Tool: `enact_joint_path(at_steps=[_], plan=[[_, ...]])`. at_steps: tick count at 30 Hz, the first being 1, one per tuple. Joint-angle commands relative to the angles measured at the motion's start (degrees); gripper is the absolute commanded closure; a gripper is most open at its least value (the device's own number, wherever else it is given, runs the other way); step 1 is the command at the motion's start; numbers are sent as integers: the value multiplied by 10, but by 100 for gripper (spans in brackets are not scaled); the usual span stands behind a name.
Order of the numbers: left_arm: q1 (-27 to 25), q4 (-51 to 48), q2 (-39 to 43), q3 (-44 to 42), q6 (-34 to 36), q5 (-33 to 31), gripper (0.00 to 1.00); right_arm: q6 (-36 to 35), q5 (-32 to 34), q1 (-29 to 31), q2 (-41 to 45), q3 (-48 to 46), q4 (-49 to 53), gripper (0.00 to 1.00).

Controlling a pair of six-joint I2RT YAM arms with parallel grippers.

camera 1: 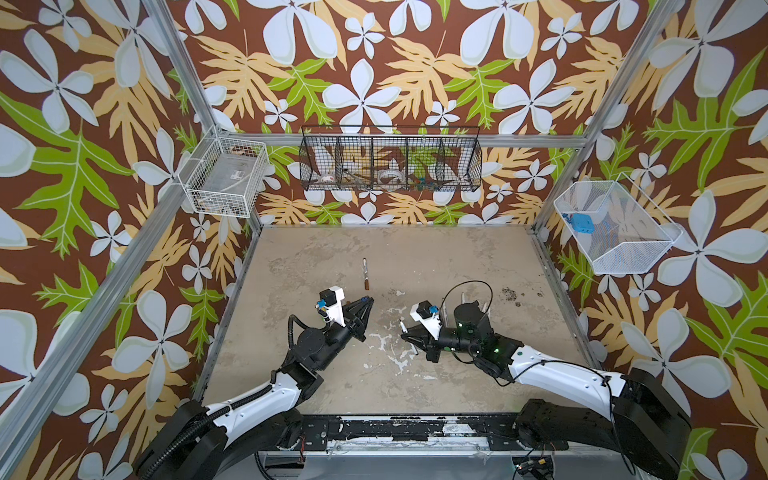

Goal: Open the pen caps
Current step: 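Lower the uncapped marker with the right gripper while the left lowers the cap, then set the blue cap down with the left gripper while the right sets the marker down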

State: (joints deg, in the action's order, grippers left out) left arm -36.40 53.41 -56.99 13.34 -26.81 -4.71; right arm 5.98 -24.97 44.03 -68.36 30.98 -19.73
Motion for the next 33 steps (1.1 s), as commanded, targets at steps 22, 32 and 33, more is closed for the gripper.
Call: enact_joint_path(at_steps=[22, 32, 33], plan=[[140, -282, -296, 176, -70, -33, 100, 128, 182, -92, -198, 94, 102, 100], [156, -328, -342, 207, -71, -79, 100, 148, 161, -129, -246, 103, 108, 100], [156, -333, -348, 211, -73, -81, 100, 151, 160, -133, -249, 103, 109, 99]])
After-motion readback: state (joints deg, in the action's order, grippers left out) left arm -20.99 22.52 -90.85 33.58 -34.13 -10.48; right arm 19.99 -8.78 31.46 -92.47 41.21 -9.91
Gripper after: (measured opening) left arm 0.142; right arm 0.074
